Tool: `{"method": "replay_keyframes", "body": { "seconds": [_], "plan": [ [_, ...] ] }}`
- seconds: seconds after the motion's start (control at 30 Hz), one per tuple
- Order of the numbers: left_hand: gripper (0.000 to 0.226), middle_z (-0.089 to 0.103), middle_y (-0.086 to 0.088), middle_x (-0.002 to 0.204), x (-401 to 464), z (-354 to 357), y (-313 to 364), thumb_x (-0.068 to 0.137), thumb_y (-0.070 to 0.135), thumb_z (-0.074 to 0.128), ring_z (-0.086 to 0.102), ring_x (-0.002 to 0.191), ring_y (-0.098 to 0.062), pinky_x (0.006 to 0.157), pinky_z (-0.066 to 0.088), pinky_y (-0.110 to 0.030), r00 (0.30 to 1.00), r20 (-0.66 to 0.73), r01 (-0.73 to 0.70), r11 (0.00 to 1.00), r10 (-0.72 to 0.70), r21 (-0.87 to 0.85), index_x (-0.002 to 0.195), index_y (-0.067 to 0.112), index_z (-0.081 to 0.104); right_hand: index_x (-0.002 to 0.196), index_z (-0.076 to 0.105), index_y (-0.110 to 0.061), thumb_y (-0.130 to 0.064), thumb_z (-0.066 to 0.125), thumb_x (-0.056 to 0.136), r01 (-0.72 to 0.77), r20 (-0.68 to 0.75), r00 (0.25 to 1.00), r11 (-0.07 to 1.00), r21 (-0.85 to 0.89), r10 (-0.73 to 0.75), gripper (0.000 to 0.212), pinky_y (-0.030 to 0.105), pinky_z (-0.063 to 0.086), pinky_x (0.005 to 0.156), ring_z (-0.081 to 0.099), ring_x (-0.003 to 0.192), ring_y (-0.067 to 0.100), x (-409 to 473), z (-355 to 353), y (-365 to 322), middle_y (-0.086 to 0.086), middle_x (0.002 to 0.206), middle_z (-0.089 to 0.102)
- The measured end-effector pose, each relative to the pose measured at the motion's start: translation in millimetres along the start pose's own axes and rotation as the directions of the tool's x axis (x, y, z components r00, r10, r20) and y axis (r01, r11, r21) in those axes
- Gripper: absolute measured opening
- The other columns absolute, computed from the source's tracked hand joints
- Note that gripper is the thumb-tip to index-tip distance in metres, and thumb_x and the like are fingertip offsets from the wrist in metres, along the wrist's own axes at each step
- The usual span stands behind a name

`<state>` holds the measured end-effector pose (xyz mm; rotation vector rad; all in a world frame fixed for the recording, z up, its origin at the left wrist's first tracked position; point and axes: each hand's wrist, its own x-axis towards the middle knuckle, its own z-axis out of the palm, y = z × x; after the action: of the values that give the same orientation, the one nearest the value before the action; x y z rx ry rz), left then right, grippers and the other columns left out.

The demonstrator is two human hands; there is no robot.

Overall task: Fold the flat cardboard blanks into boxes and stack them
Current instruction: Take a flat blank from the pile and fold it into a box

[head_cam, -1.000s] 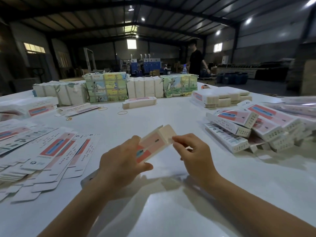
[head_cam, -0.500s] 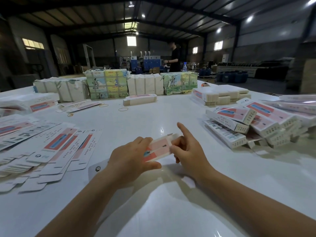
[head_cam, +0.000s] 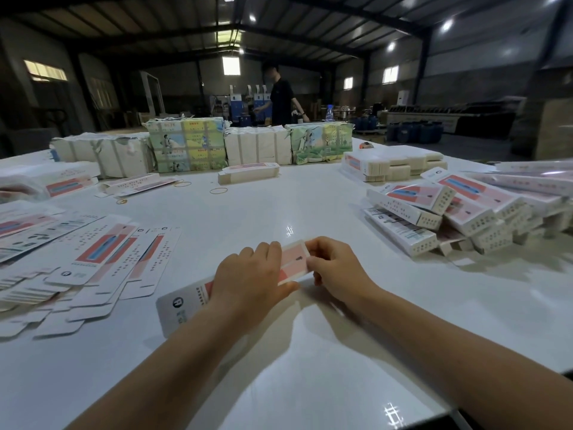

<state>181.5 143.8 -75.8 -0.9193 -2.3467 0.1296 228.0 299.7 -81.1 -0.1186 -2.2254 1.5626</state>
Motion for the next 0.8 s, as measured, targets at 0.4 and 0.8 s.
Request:
{"method": "replay_keyframes", "body": {
  "seconds": [0.4, 0.8],
  "plan": [
    [0.063, 0.056, 0.007, 0.109, 0, 4, -12, 0.083, 0.07, 0.033, 0.057, 0.089, -0.015, 0.062, 0.037, -0.025, 0.993, -0.038, 0.096, 0.967, -0.108, -0.236, 0.126, 0.024, 0.039, 0.14, 0.033, -0.025, -0.039, 0.071, 0.08, 0.047, -0.261, 0.957, 0.959, -0.28, -0.124, 0.072, 0.026, 0.044, 0.085, 0.047, 0.099, 0.01, 7, -12, 1, -0.004, 0.121, 0.04],
    [0.071, 0.054, 0.004, 0.112, 0, 6, -1, 0.084, 0.07, 0.026, 0.056, 0.093, -0.016, 0.062, 0.034, -0.026, 0.995, -0.046, 0.078, 0.986, -0.086, -0.15, 0.134, 0.02, 0.034, 0.107, 0.058, -0.011, -0.016, 0.056, 0.091, 0.139, -0.071, 0.983, 0.941, -0.31, -0.168, 0.016, 0.033, 0.049, 0.073, 0.062, 0.083, 0.027, -9, 4, -6, 0.008, 0.092, 0.067]
  ]
}}
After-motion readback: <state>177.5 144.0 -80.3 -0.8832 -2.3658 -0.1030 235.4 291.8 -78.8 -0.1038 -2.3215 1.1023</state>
